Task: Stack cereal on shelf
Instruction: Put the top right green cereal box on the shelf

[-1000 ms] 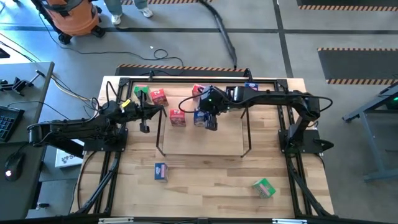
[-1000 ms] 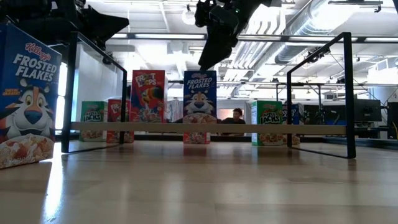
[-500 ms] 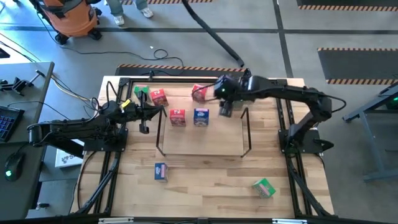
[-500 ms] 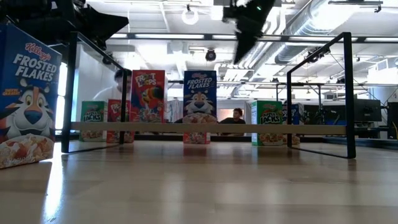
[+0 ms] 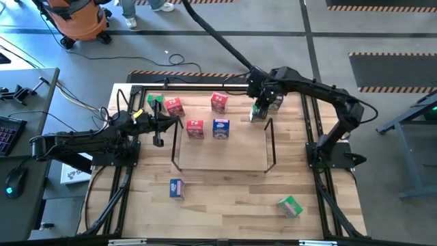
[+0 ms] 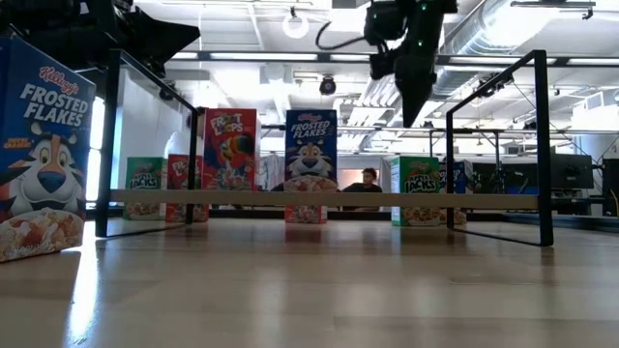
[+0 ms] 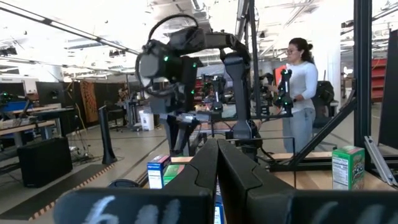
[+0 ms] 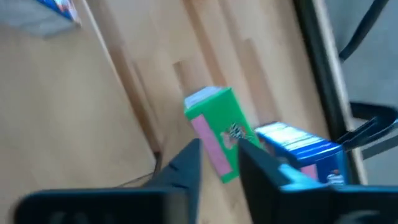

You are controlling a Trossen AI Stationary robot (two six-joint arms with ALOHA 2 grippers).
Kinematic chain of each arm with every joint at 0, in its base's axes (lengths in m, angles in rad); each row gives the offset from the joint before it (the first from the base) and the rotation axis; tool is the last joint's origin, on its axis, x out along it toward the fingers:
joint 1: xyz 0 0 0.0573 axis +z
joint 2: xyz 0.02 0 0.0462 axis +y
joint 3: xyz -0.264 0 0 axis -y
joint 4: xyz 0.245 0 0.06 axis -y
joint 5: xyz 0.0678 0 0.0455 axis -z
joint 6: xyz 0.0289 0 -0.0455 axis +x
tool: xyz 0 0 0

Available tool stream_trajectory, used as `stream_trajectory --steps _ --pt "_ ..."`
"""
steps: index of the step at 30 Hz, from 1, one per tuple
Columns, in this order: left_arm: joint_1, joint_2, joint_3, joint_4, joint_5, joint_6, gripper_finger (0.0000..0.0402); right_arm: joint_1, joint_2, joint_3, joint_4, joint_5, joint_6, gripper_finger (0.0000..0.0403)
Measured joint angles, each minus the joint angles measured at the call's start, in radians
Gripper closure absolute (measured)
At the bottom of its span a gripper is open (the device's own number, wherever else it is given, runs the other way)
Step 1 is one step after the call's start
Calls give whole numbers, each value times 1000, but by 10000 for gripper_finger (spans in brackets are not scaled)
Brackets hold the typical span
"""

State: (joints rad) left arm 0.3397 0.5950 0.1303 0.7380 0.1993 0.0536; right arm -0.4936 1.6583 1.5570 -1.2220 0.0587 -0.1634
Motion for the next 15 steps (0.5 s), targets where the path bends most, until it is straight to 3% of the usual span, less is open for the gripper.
stream_trajectory --steps 4,8,11,15 --pt "0 0 0 0 0 0 401 4 62 0 -31 6 -26 205" --pt "0 0 0 -2 0 1 401 12 110 0 -30 87 -92 128" --pt "0 0 0 -7 0 1 401 9 135 0 -18 89 -143 102" --pt "0 0 0 -10 0 3 401 -6 144 0 -2 94 -201 97"
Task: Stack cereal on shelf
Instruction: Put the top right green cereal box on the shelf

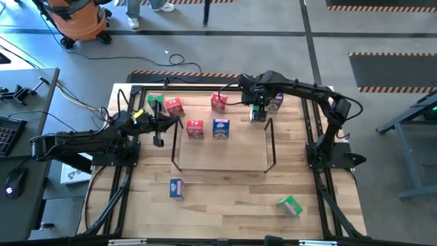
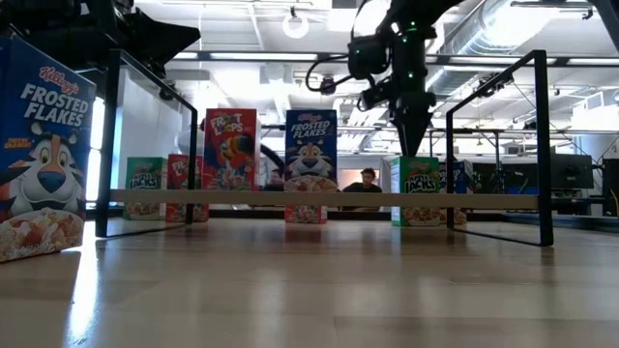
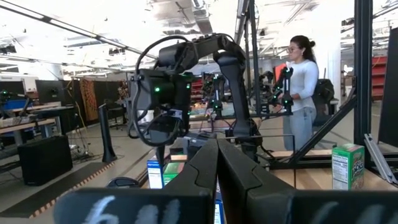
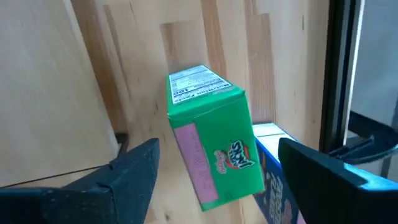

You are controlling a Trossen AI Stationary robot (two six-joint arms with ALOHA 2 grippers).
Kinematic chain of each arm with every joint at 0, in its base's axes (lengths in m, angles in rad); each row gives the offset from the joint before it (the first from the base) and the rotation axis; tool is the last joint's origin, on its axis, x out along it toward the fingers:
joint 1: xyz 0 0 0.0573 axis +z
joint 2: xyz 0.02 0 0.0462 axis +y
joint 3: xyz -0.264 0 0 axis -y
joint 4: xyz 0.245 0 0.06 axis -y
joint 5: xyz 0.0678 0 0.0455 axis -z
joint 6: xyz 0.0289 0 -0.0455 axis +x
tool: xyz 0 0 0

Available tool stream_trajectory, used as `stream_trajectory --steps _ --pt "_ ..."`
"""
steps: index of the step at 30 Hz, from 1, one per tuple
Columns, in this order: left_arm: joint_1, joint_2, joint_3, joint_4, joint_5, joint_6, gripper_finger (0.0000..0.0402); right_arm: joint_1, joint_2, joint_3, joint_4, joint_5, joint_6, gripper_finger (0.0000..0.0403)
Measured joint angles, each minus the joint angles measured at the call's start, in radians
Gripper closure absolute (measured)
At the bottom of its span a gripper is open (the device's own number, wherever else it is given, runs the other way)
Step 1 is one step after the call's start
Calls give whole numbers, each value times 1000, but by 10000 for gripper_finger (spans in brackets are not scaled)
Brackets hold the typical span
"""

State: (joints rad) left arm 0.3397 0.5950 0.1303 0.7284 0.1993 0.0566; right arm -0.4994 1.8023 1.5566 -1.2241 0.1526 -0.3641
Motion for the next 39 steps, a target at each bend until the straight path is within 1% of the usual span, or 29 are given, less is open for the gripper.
stream_trajectory --steps 5,13,20,23,28,31,34,39 --pt "0 0 0 -3 0 0 401 -31 0 0 1 -81 -15 96" --pt "0 0 0 -4 0 0 401 -77 50 0 -14 -92 -49 96" --pt "0 0 0 -6 0 0 401 -78 77 0 -9 -102 -64 99" --pt "0 0 0 -6 0 0 401 -79 77 0 -16 -103 -62 120" --pt "0 0 0 -6 0 0 401 -78 77 0 -33 -104 -58 172" --pt "0 0 0 -6 0 0 401 -76 77 0 -39 -105 -56 195" --pt "0 0 0 -6 0 0 401 -70 77 0 -40 -108 -42 207" --pt "0 0 0 -6 0 5 401 -55 71 0 -48 -109 -10 210"
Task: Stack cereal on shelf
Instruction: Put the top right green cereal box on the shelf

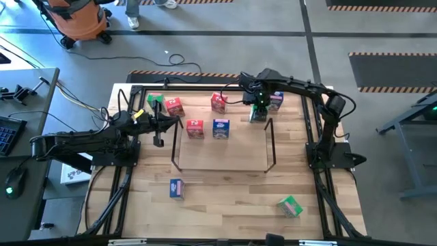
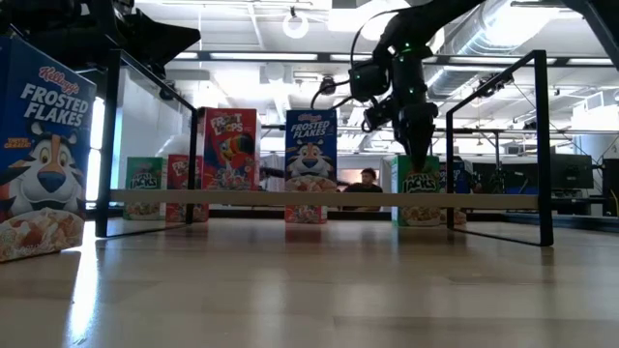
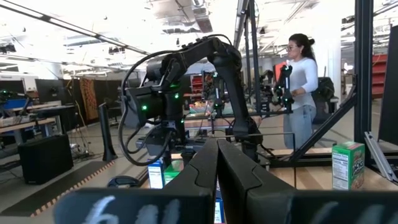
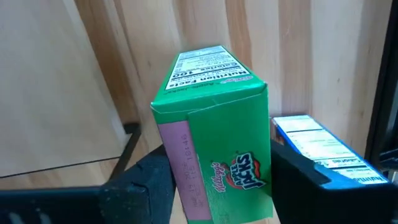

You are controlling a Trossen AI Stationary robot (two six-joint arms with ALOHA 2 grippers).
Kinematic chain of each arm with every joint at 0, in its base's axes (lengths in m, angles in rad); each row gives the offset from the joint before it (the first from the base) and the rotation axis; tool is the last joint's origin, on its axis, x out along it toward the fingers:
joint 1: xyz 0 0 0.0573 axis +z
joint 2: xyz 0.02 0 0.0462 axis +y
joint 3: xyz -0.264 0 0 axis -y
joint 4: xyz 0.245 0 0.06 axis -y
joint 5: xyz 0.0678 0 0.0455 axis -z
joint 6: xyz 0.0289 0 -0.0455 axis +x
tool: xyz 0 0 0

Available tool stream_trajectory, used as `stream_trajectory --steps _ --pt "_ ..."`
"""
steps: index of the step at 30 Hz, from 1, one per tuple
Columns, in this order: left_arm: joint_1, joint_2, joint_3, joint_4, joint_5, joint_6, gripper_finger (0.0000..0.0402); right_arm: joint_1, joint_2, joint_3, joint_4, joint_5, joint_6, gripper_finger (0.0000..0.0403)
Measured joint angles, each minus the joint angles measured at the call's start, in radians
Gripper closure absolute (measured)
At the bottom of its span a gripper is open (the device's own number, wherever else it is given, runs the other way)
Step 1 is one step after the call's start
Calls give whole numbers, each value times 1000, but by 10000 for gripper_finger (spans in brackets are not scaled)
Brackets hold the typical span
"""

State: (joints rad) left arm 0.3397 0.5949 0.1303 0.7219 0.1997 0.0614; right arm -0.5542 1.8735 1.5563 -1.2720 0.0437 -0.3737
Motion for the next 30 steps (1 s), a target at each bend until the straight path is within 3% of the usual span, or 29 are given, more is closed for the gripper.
stream_trajectory --steps 8,16,22,30 --pt "0 0 0 0 0 0 401 67 -2 156 -101 5 71 210" --pt "0 0 0 0 0 0 401 177 -4 372 -306 28 272 210" --pt "0 0 0 0 0 0 401 298 -4 387 -298 -65 379 210" --pt "0 0 0 0 0 0 401 372 -2 347 -297 -75 471 210"
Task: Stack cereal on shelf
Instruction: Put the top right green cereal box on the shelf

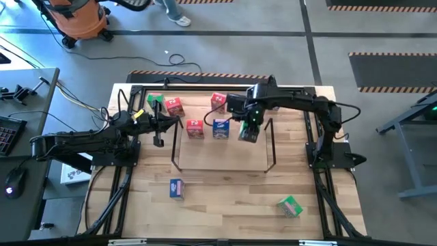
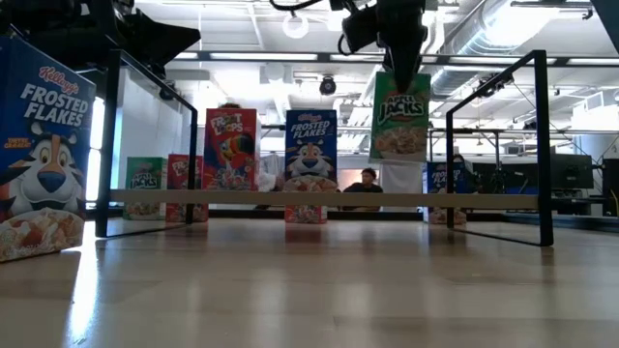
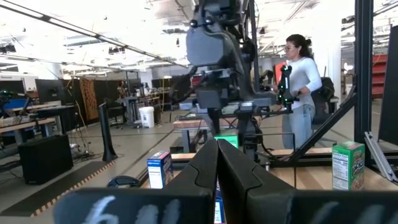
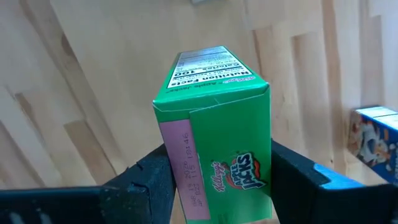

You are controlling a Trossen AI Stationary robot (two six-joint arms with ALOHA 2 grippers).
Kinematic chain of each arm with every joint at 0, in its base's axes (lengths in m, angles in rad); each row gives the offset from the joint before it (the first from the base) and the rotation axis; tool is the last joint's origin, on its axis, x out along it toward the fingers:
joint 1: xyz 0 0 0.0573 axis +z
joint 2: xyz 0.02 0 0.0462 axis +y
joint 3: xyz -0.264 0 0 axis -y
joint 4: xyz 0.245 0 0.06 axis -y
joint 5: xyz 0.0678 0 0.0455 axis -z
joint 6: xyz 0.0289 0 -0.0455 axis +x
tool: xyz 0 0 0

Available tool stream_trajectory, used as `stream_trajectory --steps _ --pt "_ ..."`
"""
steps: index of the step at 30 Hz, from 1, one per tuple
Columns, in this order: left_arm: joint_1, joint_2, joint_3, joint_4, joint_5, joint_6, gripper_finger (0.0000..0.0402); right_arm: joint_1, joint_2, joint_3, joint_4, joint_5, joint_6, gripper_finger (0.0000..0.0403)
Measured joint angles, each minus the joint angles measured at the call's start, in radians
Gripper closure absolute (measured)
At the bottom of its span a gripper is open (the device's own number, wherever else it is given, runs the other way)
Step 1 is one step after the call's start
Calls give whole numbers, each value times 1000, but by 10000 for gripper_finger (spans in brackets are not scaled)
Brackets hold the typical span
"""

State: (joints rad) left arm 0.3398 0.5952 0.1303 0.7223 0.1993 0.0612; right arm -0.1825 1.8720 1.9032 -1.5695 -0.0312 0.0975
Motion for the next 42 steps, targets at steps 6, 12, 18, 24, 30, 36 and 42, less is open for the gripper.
stream_trajectory --steps 6,12,18,24,30,36,42 --pt "0 0 0 1 0 -5 401 -16 5 -83 14 4 -9 210" --pt "0 0 0 3 0 -5 401 -37 5 -138 82 4 -48 210" --pt "0 0 0 3 0 -5 401 -49 5 -139 94 1 -77 210" --pt "0 0 0 3 0 -5 401 -48 5 -139 117 27 -125 210" --pt "0 0 0 3 0 -5 401 -48 26 -138 115 45 -160 210" --pt "0 0 0 2 0 -5 401 -48 42 -138 116 48 -177 199" --pt "0 0 0 2 0 -5 401 -48 39 -138 111 57 -175 177"
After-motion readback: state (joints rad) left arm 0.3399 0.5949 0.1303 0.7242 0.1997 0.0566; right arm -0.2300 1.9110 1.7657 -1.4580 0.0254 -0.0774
